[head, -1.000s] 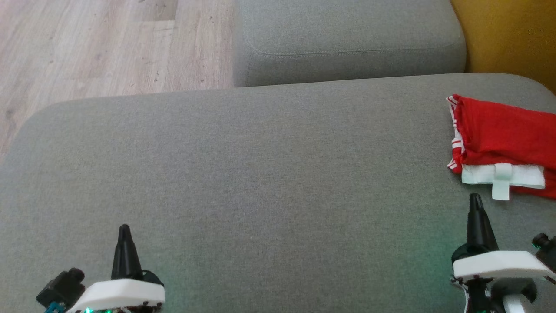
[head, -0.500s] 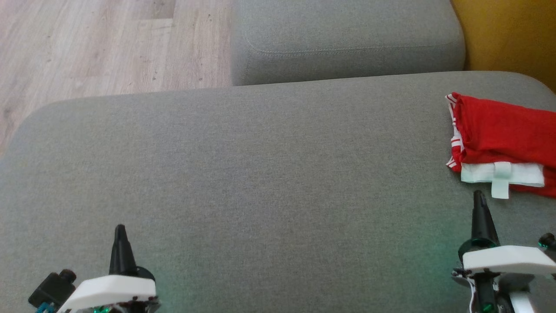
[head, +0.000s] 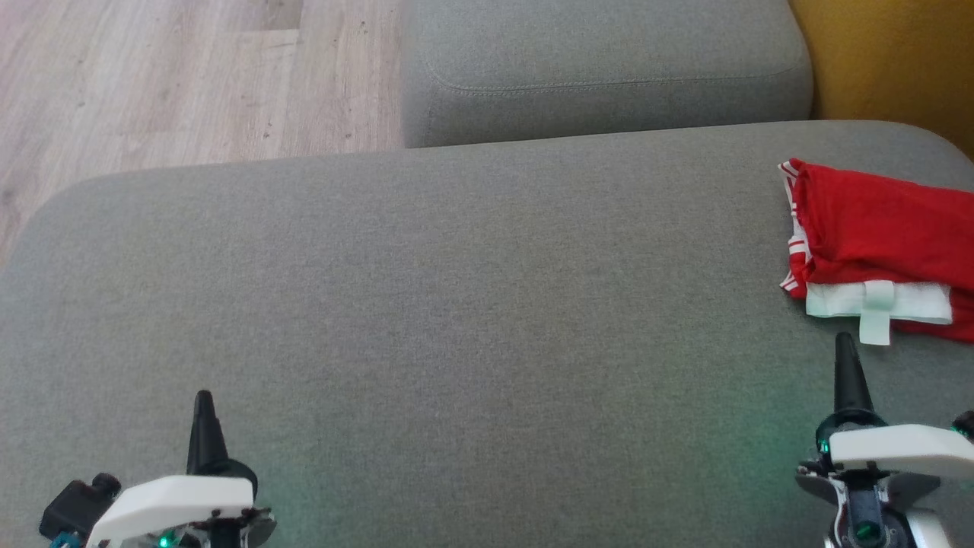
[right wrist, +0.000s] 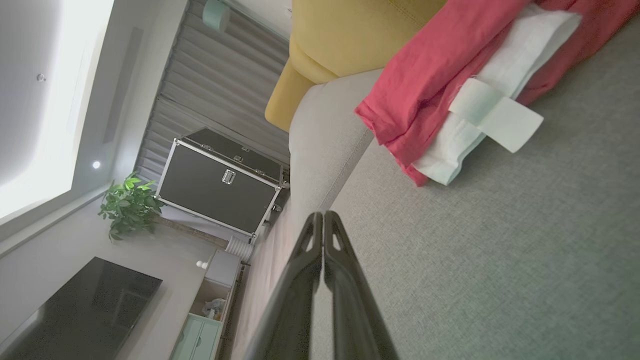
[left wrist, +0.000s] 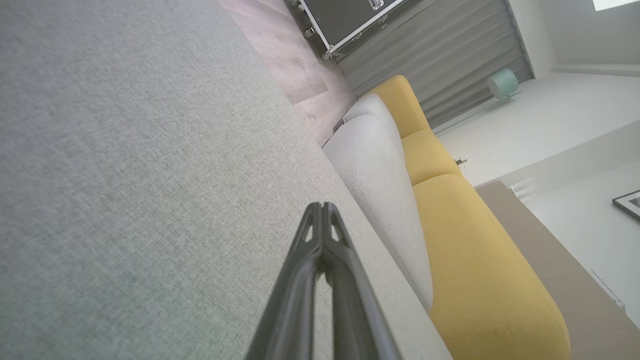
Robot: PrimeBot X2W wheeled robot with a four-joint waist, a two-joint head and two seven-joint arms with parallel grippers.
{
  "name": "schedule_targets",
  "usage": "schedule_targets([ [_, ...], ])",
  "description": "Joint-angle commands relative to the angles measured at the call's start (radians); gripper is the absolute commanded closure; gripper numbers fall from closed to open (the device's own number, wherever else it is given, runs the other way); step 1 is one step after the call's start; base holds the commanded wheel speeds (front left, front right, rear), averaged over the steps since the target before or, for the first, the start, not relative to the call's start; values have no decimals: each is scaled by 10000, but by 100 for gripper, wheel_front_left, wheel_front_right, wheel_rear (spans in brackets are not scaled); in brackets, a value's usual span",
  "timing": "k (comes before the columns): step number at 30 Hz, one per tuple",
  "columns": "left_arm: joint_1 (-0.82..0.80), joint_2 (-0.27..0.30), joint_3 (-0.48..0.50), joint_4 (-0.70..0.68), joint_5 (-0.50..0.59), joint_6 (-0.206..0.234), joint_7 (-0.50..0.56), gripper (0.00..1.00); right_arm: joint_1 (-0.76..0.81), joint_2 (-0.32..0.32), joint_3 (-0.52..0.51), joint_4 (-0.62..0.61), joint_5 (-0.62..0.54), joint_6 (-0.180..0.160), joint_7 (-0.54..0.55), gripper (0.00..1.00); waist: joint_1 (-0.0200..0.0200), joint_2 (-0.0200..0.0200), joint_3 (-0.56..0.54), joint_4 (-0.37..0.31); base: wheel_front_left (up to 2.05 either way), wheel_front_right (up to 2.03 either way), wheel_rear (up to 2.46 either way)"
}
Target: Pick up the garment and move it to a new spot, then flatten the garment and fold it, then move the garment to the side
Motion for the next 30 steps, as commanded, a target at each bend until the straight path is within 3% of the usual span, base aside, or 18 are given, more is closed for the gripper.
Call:
schedule_targets([
  [1, -578, 30, 303, -278, -239, -95, 58, 100, -544, -100, 85, -297, 284, 44, 54, 100, 0, 0, 4, -3, 0, 0, 0],
  [30, -916, 40, 813, -207, -3393, -404, 913, 100, -842, -107, -192, -167, 3530, 60, 903, 100, 0, 0, 116, -97, 0, 0, 0],
])
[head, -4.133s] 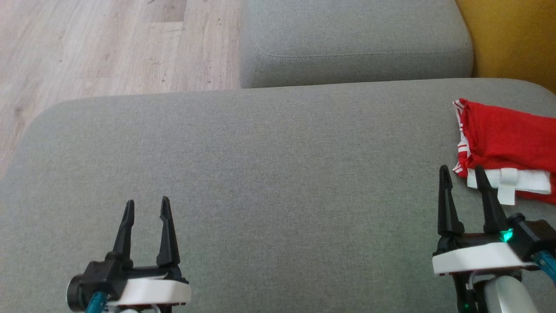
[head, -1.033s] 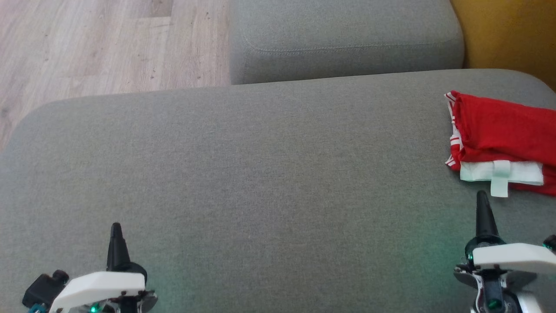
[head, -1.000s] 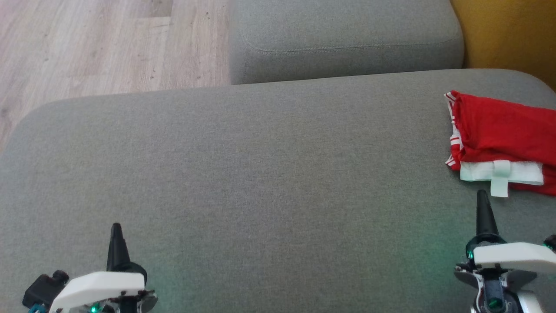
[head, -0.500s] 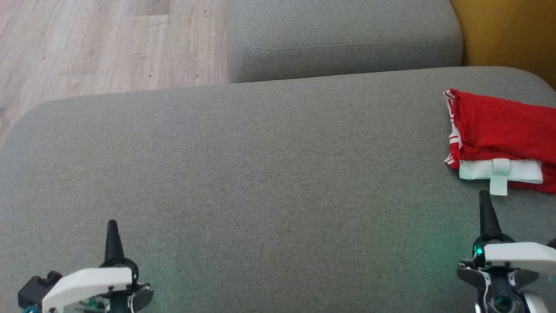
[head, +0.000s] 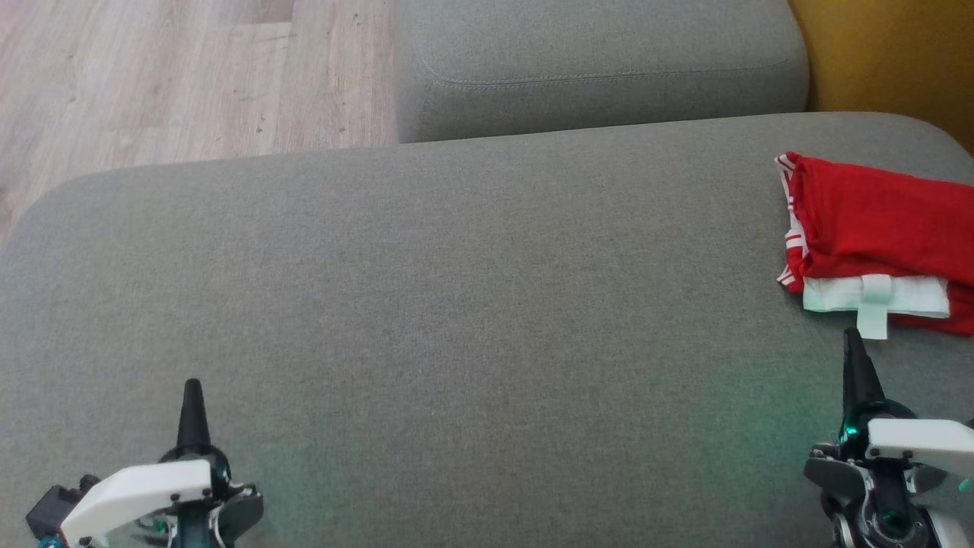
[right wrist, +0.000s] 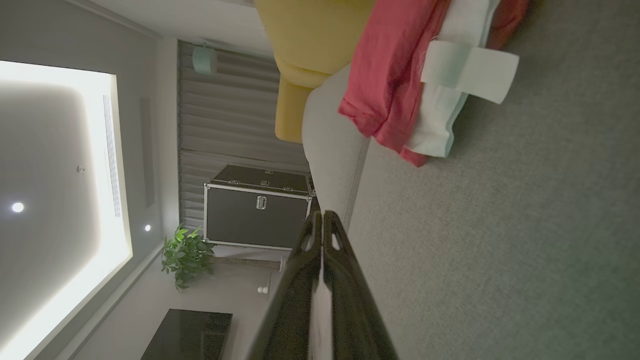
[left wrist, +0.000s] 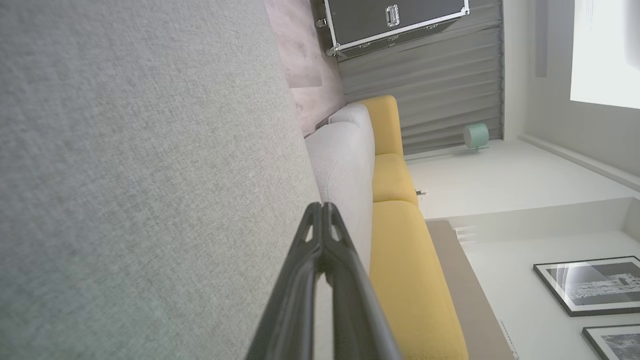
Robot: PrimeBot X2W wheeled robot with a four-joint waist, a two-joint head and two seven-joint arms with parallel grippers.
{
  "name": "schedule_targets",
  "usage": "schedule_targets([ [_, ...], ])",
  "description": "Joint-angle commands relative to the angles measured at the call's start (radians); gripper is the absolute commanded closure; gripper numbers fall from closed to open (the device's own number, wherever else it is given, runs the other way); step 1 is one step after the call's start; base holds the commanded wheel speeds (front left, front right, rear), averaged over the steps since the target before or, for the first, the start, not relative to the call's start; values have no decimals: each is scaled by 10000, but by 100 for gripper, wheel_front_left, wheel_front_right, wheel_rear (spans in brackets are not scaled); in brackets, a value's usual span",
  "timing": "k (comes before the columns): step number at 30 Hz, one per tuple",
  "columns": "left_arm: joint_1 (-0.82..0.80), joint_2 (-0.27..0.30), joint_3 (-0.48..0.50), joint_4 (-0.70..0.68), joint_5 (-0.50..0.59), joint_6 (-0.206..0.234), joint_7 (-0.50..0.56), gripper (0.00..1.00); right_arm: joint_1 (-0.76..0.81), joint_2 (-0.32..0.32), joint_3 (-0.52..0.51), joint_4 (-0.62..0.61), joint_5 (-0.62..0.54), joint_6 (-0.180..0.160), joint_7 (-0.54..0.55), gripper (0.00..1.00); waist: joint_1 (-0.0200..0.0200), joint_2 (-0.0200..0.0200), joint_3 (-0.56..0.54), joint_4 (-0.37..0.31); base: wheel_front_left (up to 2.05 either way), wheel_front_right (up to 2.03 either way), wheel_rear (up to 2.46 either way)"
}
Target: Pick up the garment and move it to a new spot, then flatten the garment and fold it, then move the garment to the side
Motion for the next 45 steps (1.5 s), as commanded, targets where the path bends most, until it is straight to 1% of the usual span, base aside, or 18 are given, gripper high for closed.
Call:
schedule_targets([
  [1, -524, 47, 376, -286, -246, -101, 86, 100, -561, -105, 136, -304, 284, 60, 98, 100, 0, 0, 4, -3, 0, 0, 0],
  [18, -711, 52, 658, -246, -1988, -272, 558, 100, -726, -107, -20, -232, 2074, 69, 569, 100, -1, 0, 66, -55, 0, 0, 0],
  [45, -713, 52, 663, -247, -2015, -274, 566, 100, -731, -90, -47, -230, 2082, 69, 597, 100, -1, 0, 67, -56, 0, 0, 0],
])
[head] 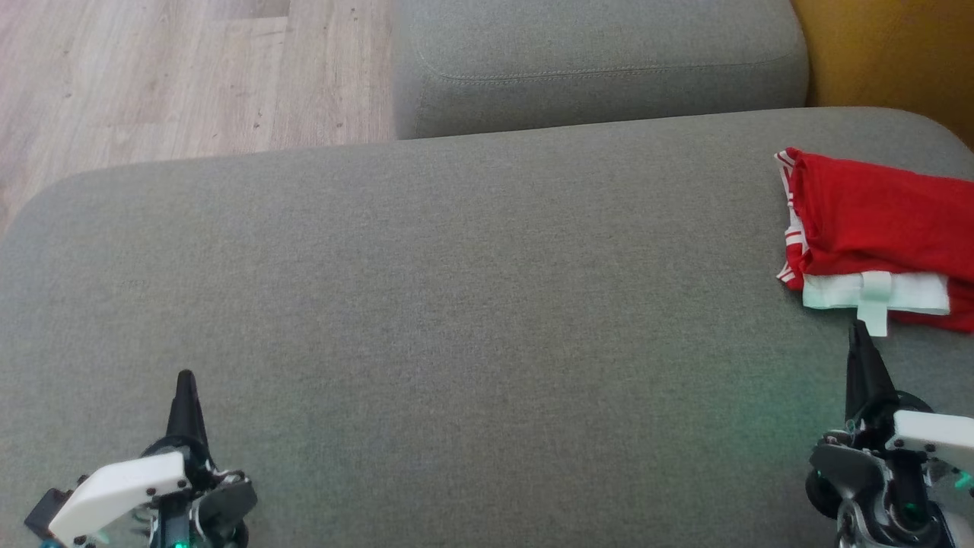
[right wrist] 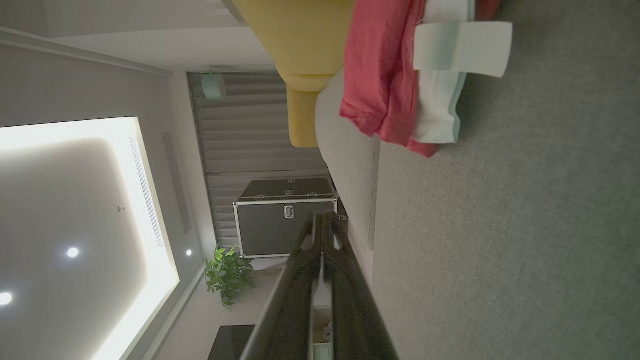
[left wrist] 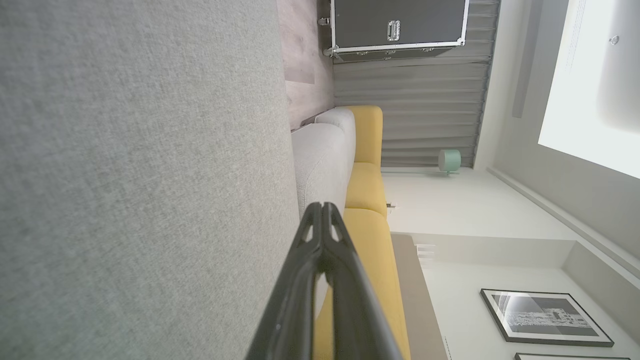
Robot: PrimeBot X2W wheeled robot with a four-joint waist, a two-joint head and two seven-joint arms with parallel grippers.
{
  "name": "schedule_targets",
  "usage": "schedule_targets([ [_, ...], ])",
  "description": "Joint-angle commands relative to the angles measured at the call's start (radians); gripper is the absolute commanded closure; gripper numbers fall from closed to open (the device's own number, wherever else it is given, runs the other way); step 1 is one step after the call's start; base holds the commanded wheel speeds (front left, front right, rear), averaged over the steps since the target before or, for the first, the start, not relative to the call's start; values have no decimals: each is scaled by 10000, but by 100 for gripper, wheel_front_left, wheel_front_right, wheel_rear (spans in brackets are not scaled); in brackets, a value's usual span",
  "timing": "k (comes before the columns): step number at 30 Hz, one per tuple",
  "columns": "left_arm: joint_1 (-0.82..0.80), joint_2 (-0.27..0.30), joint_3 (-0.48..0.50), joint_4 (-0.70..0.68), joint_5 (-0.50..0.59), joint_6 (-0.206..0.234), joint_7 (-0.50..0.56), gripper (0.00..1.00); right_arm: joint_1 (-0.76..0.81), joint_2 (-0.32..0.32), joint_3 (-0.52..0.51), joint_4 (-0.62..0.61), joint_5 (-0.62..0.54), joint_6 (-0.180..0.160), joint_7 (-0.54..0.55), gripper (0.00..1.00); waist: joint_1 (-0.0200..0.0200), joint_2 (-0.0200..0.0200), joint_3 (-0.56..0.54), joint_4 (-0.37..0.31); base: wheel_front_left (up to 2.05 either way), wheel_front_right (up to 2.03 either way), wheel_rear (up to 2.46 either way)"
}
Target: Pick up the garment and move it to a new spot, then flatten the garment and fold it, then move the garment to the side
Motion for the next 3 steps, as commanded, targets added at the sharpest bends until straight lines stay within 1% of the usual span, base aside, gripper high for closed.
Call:
schedule_targets([
  [1, -498, 58, 371, -278, -55, -69, 71, 100, -510, -89, 194, -318, 69, 69, 83, 100, 0, 0, 0, 0, 0, 0, 0],
  [3, -498, 58, 371, -278, -55, -69, 71, 100, -510, -88, 193, -318, 68, 69, 84, 100, 0, 0, 0, 0, 0, 0, 0],
])
